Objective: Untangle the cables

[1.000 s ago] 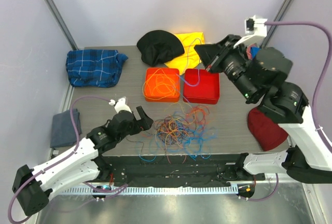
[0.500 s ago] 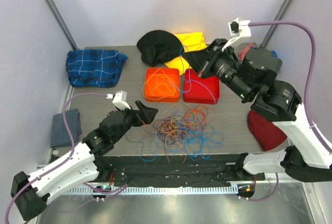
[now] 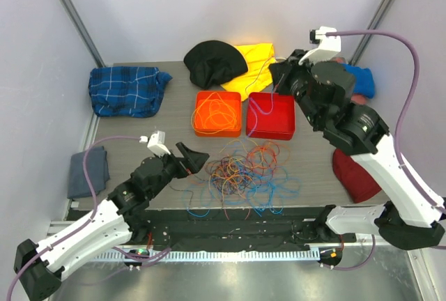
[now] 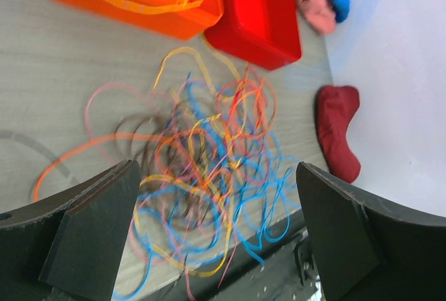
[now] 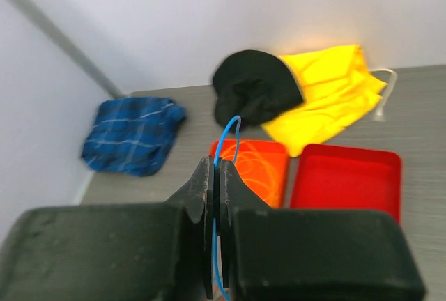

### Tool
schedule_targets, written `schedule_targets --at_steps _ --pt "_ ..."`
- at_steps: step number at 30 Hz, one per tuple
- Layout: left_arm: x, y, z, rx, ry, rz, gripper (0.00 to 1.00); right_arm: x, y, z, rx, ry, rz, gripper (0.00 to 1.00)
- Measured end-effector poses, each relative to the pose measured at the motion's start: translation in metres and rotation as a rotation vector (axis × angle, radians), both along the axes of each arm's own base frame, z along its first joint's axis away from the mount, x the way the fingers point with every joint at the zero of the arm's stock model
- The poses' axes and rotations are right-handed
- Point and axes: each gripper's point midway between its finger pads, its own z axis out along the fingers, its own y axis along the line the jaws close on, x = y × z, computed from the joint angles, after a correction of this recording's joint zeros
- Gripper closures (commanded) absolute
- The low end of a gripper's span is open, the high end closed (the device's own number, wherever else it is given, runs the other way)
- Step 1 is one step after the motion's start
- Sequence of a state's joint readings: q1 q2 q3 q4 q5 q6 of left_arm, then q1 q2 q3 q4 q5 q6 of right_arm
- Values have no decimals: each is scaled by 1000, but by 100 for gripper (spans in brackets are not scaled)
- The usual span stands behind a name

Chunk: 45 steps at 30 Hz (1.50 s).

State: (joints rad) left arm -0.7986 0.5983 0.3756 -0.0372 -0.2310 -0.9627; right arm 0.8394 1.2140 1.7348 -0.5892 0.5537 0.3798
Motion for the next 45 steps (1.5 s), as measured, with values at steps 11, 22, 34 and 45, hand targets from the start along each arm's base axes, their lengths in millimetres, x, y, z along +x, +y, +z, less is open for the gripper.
schedule_targets --at_steps 11,22,34,45 --pt "-20 17 -20 -20 55 12 0 103 -25 -108 -142 213 -179 99" --pt "-23 25 -38 40 104 29 0 141 -43 -151 -138 283 -229 99" --pt "-22 25 -52 85 147 32 0 144 -65 -249 -198 443 -269 83" --pt "-22 26 -52 90 144 37 0 156 -68 -335 -285 633 -268 30"
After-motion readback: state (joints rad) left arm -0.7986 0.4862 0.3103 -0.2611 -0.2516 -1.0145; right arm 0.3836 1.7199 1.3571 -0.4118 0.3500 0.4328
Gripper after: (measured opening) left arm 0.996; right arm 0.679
